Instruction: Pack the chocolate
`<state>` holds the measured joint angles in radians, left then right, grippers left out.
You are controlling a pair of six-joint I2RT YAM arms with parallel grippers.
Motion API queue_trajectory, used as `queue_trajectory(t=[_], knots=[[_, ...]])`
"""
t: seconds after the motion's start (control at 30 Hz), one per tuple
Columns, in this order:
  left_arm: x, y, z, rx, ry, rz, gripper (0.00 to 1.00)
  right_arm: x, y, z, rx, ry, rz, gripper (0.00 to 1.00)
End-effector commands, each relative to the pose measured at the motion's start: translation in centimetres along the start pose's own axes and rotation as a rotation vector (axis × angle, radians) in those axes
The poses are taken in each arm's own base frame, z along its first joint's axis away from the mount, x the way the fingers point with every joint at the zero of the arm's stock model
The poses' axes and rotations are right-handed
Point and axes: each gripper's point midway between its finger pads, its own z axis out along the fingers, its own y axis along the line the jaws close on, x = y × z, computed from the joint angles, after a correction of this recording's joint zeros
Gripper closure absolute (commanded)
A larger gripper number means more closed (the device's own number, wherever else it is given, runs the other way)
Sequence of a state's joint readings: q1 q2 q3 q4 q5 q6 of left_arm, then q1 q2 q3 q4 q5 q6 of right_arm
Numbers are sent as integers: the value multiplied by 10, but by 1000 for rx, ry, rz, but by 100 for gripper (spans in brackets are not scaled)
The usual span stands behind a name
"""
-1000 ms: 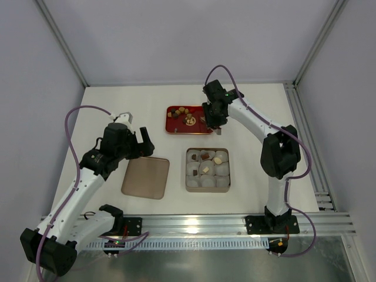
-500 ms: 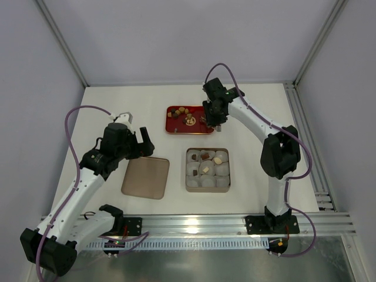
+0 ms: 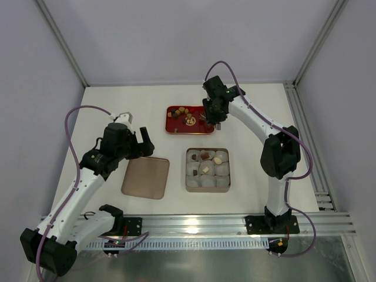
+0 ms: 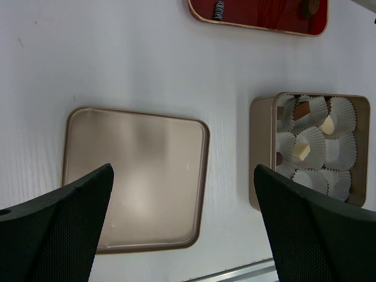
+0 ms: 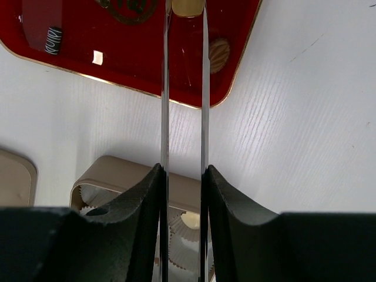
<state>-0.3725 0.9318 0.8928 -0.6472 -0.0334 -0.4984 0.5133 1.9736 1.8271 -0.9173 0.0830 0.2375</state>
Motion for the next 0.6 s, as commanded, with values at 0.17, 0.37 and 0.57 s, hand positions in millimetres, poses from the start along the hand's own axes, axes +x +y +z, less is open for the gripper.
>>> queue_trajectory(t=[0.17,0.37,0.57], knots=[[-7,-3,-2,13,-36,-14,0,-17,6,-54,-57,-122,14,64],[-8,-3,-4,15,-43,-14,0,7,1,-87,-88,-145,36,64],[-8,-4,-4,23,-42,-13,0,52,-6,-115,-112,-134,66,64]])
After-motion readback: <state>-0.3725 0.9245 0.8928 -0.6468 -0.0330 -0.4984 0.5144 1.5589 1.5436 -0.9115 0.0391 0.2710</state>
